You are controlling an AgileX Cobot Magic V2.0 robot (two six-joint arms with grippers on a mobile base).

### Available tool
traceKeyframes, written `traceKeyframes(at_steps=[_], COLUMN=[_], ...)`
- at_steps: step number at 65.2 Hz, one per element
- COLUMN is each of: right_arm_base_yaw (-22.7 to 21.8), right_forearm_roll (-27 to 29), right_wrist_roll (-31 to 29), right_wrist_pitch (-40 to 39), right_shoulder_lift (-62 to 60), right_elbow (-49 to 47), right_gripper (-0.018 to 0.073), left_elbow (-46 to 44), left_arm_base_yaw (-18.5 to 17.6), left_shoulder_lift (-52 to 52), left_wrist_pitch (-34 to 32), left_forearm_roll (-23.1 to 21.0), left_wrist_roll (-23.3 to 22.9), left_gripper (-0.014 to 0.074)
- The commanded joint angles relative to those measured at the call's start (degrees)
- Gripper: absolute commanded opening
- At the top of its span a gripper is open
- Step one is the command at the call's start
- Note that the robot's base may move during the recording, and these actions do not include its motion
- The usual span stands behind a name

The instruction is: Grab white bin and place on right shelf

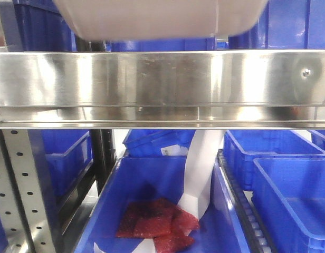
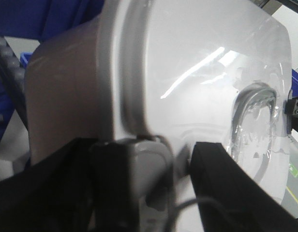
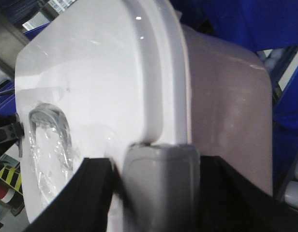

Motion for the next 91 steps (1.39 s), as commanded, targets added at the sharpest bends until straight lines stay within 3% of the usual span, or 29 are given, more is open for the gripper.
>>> traceKeyframes(at_steps=[1, 28, 37, 47, 59, 91], right_arm_base_yaw=[1.7, 1.7, 1.7, 1.7, 1.6, 1.6], right_forearm_roll=[9.3, 9.3, 9.3, 9.3, 9.3, 7.7], right_wrist_roll=[0.4, 2.1, 2.1, 2.1, 2.1, 2.2], right_wrist_pitch=[6.2, 5.9, 5.5, 4.6, -1.4, -10.9], right_shoulder_lift=[-1.1, 4.2, 4.5, 4.5, 4.5, 4.5], right_elbow=[-2.3, -2.3, -2.3, -2.3, -2.3, -2.1], right_gripper=[0.0382, 0.0391, 0.0512, 0.0631, 0.0636, 0.0636], left_elbow=[-2.4, -2.4, -2.4, -2.4, -2.4, -2.4], left_arm_base_yaw=[-2.8, -2.8, -2.8, -2.8, -2.6, -1.6], left_shoulder_lift=[-0.8, 2.5, 2.5, 2.5, 2.5, 2.5], left_wrist_pitch=[6.5, 1.4, 0.5, -1.8, -4.1, -9.5], left_forearm_roll=[-10.2, -8.9, -8.8, -8.8, -8.8, -5.5], left_wrist_roll=[0.4, 0.4, 0.4, 0.4, 0.4, -2.4], left_gripper=[0.0262, 0.0264, 0.0281, 0.0386, 0.0475, 0.0477])
